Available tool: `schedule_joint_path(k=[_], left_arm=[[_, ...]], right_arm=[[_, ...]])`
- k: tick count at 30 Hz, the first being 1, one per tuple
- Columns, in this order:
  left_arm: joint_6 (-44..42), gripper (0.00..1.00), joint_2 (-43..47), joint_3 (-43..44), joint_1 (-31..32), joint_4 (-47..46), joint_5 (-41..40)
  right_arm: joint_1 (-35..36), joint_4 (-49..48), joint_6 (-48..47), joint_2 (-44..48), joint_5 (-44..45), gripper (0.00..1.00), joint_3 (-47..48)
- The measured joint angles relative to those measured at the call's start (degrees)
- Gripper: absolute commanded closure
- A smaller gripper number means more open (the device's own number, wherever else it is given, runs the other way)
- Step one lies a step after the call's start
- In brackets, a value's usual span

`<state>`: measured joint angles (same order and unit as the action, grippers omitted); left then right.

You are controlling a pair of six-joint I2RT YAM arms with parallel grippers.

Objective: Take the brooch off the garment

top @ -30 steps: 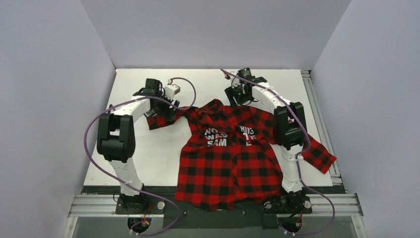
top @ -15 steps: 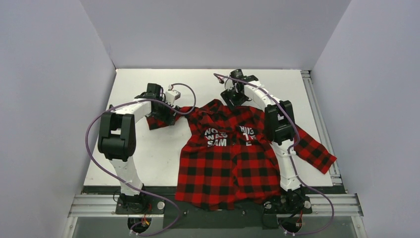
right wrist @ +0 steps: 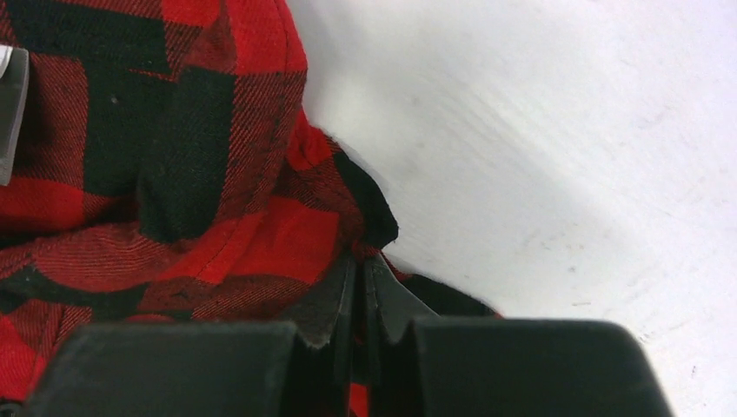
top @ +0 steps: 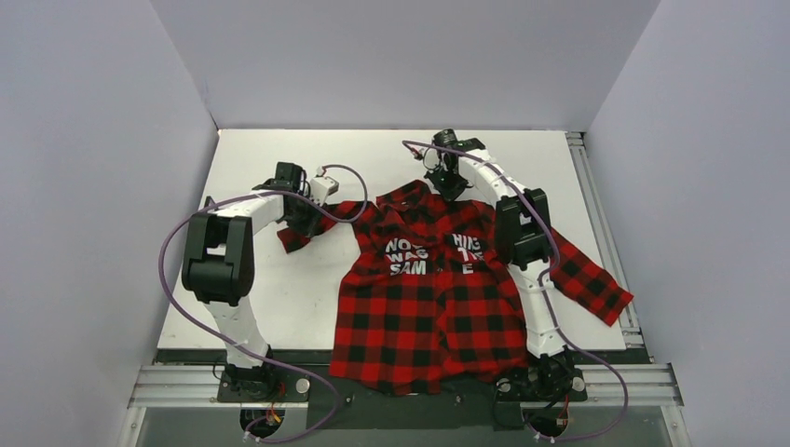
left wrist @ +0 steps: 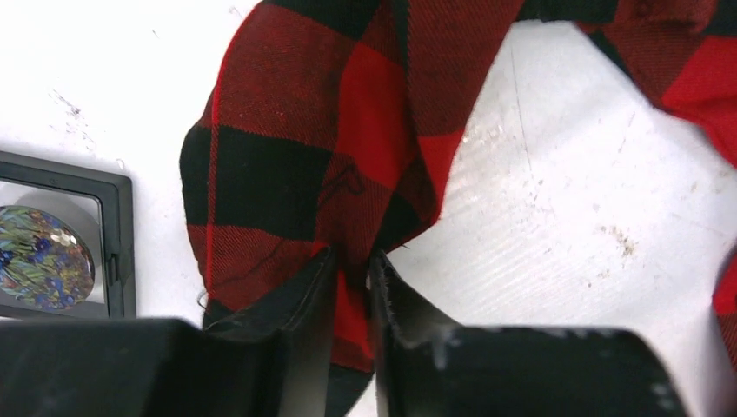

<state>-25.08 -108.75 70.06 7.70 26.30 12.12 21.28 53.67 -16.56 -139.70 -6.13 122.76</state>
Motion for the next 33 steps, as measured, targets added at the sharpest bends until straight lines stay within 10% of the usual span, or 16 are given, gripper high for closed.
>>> schedule_joint_path(k=[33], left_arm=[[9.44,1.0,6.97,2.34,-13.31,16.41,2.29]], right_arm=[[-19.45,-8.11,0.92,2.36,11.41,1.0,-4.61]])
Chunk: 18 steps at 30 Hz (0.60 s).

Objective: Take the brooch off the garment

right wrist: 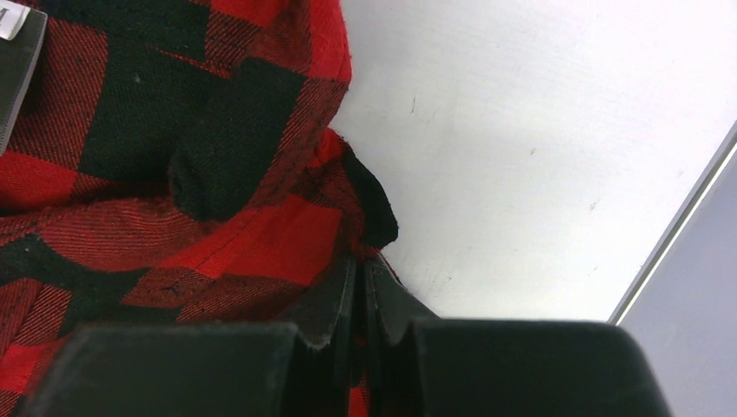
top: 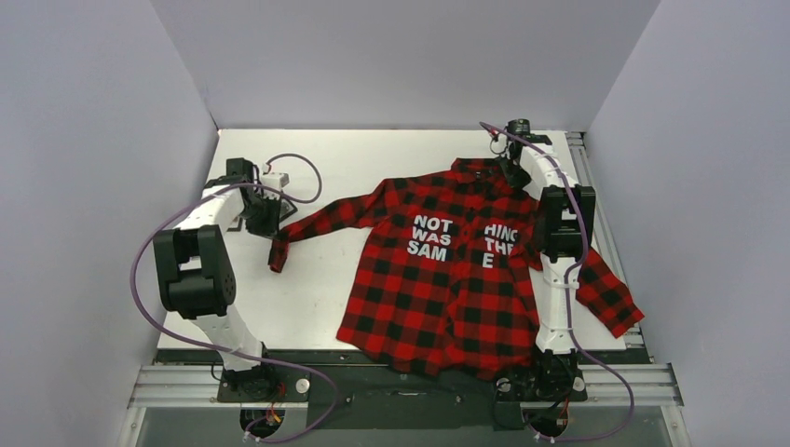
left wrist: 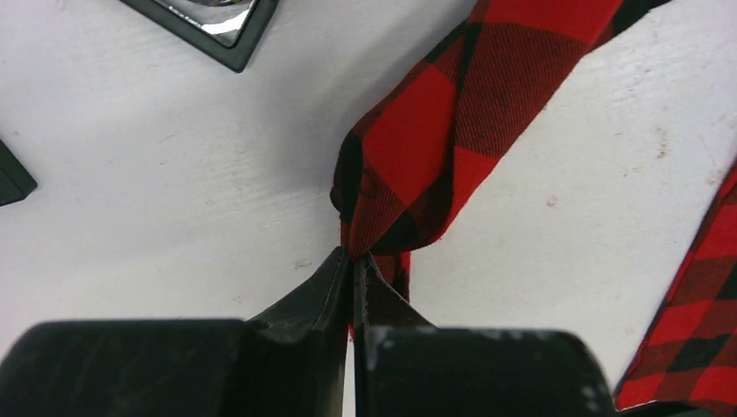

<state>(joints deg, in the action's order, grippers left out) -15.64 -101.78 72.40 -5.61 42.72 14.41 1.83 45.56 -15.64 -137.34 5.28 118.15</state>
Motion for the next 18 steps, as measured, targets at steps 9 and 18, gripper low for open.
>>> schedule_joint_path(k=[9,18], left_arm=[[-0.2,1.0,-0.57,-1.44,-1.77,-2.34,-5.57],[-2.75,1.0,-0.55,-3.67,-5.07,-3.08,-9.57]], right_arm=[[0.13,-0.57,-1.01,0.0,0.96,1.0,-0.02],[0.72,-0.57,-1.86,0.0,0.48,1.0,-0.04]])
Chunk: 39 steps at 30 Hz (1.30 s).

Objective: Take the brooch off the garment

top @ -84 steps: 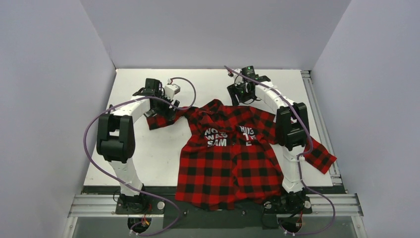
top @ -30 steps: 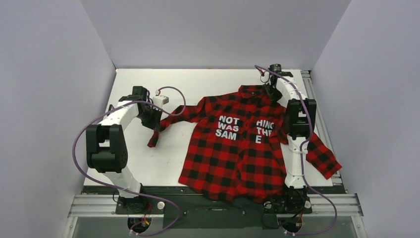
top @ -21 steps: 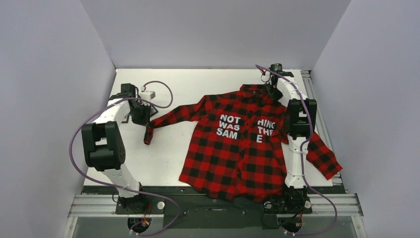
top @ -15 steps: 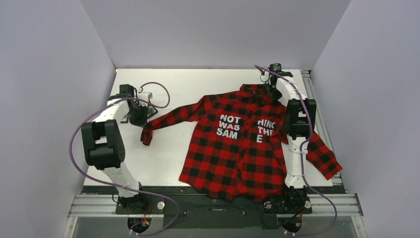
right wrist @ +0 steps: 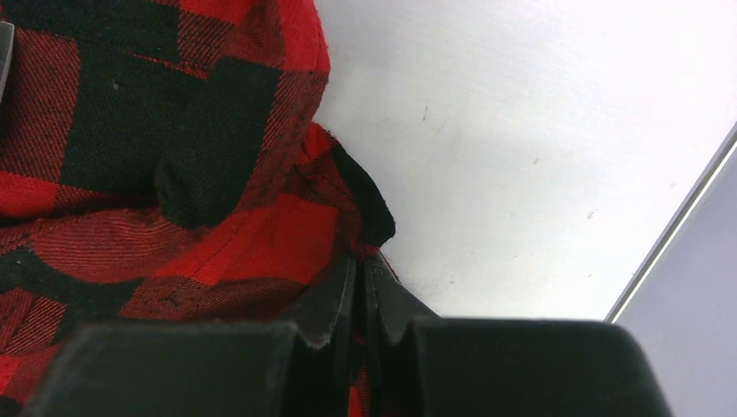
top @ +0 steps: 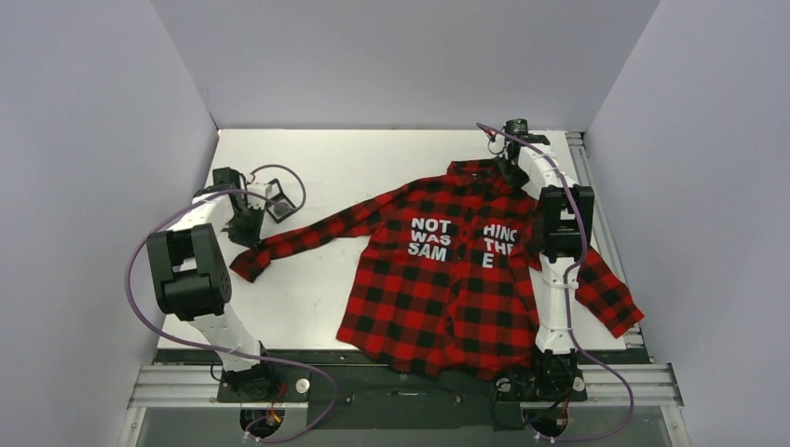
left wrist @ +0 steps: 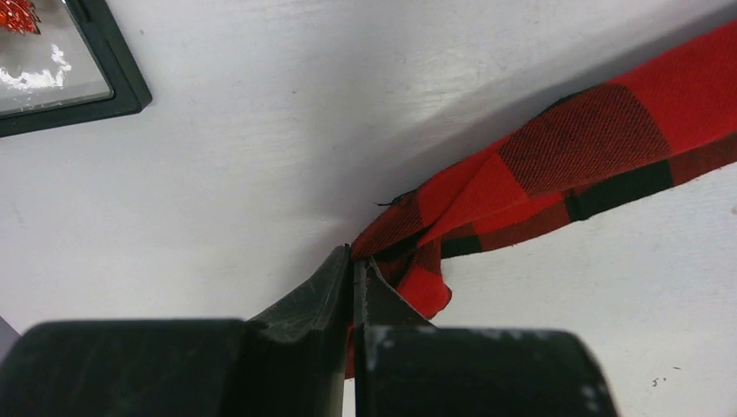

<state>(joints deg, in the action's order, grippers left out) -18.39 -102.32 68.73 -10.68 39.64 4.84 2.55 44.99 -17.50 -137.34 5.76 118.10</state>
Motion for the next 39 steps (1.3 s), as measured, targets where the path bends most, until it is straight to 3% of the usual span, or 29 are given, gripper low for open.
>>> schedule_joint_path(k=[7,11,14,19,25,39], left_arm=[[-0.37,0.95,0.04,-1.57,-0.31,-1.07,-0.59],[-0.59,0.75,0.11,-1.86,-0.31,-2.01,-0.85],[-0.72,0.51,0.48,-2.05,-0.31,-2.67,-0.96],[-1.18,0.38,3.74,-2.93,-0.31,-3.06,0.44],[-4.48,0.35,9.4,-3.3,-0.26,-3.17,4.63],[-20.02,0.37,10.78,-9.2,-0.26,1.77,6.01]], right_arm=[[2.58,-0.94,-0.96,0.0,1.14,1.0,0.0],[4.15,-2.29,-1.2,-0.02,2.93,1.0,0.24],[5.05,-2.71,-1.11,-0.13,4.02,0.87,1.42],[5.25,-3.98,-0.46,-0.11,4.57,0.65,2.56],[4.87,-4.2,0.42,1.18,3.02,0.57,1.14],[4.52,-0.2,1.42,14.4,-9.38,0.56,-4.0]])
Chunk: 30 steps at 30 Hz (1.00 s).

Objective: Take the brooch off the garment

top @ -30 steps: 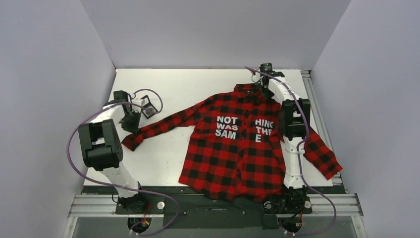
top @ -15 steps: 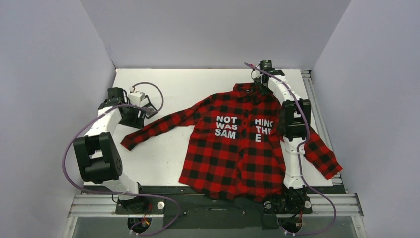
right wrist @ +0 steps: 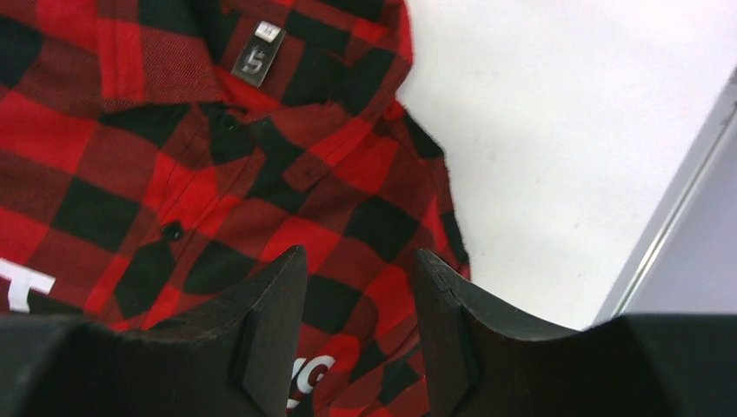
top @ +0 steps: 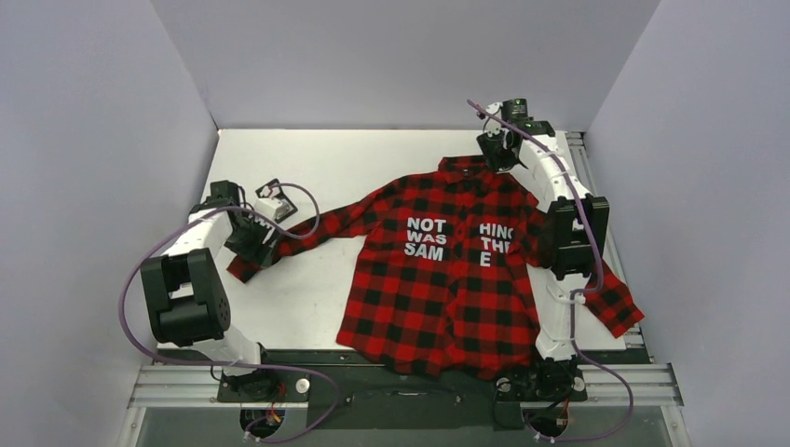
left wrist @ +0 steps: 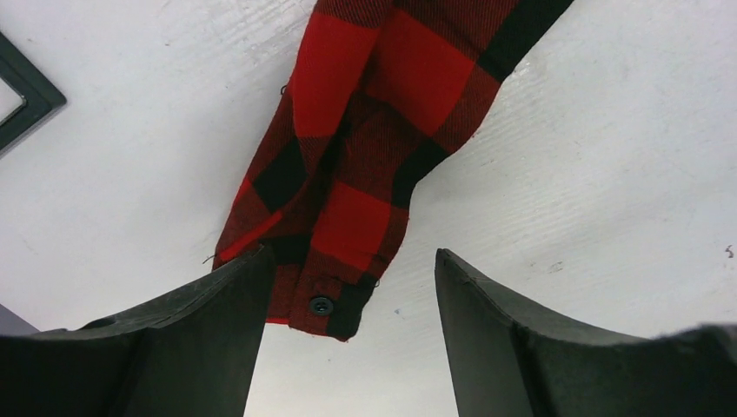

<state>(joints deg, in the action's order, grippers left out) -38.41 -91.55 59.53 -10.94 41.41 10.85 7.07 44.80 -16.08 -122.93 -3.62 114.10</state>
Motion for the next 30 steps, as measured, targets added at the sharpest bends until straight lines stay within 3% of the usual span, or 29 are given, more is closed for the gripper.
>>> schedule_joint_path(k=[8,13,17,20,24,30], left_arm=[[-1.05,0.41,-3.45,-1.33,-0.07,-2.25,-3.26],[-0.72,0.35,-3.96,-1.75,-0.15,-2.67,-2.71],[0.92,0.32,-2.27,-1.51,1.05,-2.58,0.63],[3.89,0.32,-0.26,0.28,5.4,-2.97,1.97],[10.01,0.32,-1.25,6.45,15.65,-7.26,3.85],[18.62,0.31,-12.98,20.11,28.35,-16.76,3.87]], right_arm=[[-0.87,4.46,-3.1,1.86,-3.41,0.6,-10.47],[-4.46,6.4,-5.29,4.79,-3.19,0.65,-19.93],[-8.46,6.8,-6.69,5.64,-2.19,0.67,-22.29],[-10.86,6.45,-7.34,5.2,-1.07,0.68,-22.21],[-12.9,6.27,-7.52,1.88,0.96,0.7,-18.62],[-13.29,5.51,-7.56,-3.48,3.87,0.7,-12.92]])
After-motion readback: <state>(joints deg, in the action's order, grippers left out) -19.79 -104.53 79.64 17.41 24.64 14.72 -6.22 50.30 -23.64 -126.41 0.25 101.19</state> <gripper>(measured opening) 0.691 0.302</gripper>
